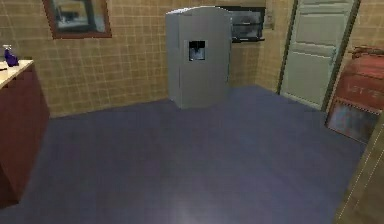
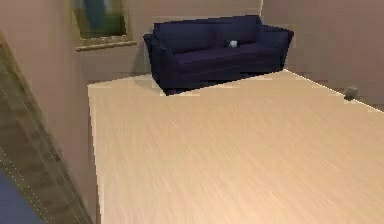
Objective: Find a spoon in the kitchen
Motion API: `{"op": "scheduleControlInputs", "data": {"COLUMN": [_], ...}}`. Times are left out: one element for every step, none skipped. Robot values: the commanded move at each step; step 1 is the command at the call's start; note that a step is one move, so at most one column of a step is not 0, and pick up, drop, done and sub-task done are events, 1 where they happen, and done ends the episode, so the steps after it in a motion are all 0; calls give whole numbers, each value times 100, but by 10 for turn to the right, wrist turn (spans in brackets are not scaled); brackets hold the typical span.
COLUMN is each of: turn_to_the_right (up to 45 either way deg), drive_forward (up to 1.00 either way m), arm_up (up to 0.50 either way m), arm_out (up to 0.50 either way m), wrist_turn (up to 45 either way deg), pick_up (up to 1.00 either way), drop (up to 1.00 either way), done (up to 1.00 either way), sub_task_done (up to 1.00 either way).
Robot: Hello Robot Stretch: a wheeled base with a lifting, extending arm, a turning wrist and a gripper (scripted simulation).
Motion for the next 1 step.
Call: {"op": "scheduleControlInputs", "data": {"turn_to_the_right": [-210], "drive_forward": [0], "arm_up": [0], "arm_out": [0], "wrist_turn": [0], "pick_up": [0], "drop": [0], "done": [0], "sub_task_done": [0]}}
